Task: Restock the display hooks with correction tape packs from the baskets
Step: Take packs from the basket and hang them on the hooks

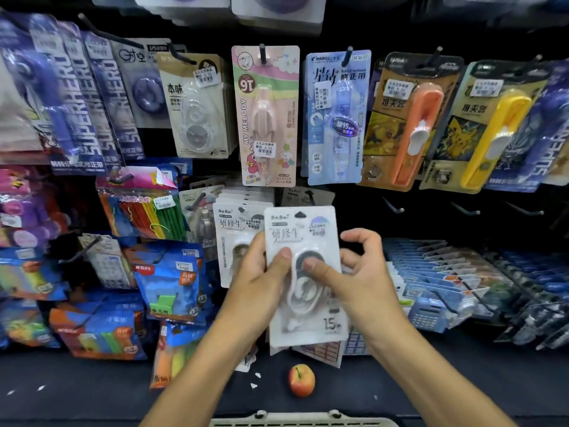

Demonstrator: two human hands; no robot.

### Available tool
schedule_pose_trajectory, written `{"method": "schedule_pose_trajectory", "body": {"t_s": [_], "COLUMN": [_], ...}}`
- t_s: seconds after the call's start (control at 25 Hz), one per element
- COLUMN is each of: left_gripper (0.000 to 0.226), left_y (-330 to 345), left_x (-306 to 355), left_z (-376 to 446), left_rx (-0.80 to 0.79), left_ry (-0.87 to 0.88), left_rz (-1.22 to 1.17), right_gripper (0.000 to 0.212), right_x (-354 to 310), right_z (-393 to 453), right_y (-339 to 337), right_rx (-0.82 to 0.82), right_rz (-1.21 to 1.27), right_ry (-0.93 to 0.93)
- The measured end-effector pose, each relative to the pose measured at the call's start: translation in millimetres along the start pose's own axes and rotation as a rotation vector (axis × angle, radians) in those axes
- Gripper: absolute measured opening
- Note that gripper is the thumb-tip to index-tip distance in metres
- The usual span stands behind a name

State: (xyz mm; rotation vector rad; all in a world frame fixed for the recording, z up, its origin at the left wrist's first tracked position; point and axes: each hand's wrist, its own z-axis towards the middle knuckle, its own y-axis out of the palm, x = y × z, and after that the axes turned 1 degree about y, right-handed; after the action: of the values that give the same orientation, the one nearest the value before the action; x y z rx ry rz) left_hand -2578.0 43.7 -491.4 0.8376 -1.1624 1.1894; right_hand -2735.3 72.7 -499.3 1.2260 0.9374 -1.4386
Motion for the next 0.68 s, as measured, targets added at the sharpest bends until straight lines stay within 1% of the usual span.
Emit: {"method": "schedule_pose_trajectory", "body": {"t_s": [0.04, 0.08, 0.12, 0.16, 0.2, 0.28, 0.4, 0.44, 0.48, 0.56, 0.6, 0.64, 0.68], "left_gripper": [0.023, 0.033, 0.045, 0.054, 0.061, 0.069, 0.079, 0.082, 0.084, 0.087, 0.088, 0.089, 0.088], "left_y": [-3, -8, -16, -23, -30, -38, -40, -40, -41, -41, -41, -41, -39], "left_x": [-3, -7, -9, -9, -8, -10, -19, -21, -22, -24, -24, -23, -22], "left_z": [1, 4, 7, 10, 14, 17, 18, 18, 19, 15, 12, 7, 2], "left_rx": [0.000, 0.028, 0.073, 0.102, 0.094, 0.004, -0.105, -0.117, -0.127, -0.130, -0.129, -0.125, -0.115], "left_ry": [0.101, 0.185, 0.236, 0.219, 0.155, 0.047, 0.032, 0.029, 0.023, 0.031, 0.071, 0.150, 0.239], "left_rz": [0.237, 0.540, 0.822, 0.971, 1.017, 1.030, 1.197, 1.229, 1.245, 1.236, 1.237, 1.250, 1.249], "right_gripper": [0.048, 0.041, 0.033, 0.025, 0.018, 0.010, 0.010, 0.016, 0.027, 0.061, 0.072, 0.076, 0.075], "right_x": [-2, -5, -6, -5, -4, -2, -3, -5, -5, -2, 1, 5, 9], "right_z": [4, 7, 12, 15, 16, 19, 26, 31, 36, 41, 41, 39, 36], "right_y": [-3, -8, -14, -19, -21, -20, -13, -14, -15, -16, -18, -19, -20], "right_rx": [0.068, 0.113, 0.137, 0.142, 0.142, 0.170, 0.236, 0.222, 0.166, -0.035, -0.091, -0.090, -0.057], "right_rz": [0.023, 0.016, -0.029, -0.083, -0.139, -0.240, -0.349, -0.351, -0.367, -0.457, -0.541, -0.656, -0.791], "right_ry": [-0.028, -0.032, -0.024, -0.019, -0.033, -0.084, -0.113, -0.076, -0.024, 0.076, 0.090, 0.070, 0.037]}}
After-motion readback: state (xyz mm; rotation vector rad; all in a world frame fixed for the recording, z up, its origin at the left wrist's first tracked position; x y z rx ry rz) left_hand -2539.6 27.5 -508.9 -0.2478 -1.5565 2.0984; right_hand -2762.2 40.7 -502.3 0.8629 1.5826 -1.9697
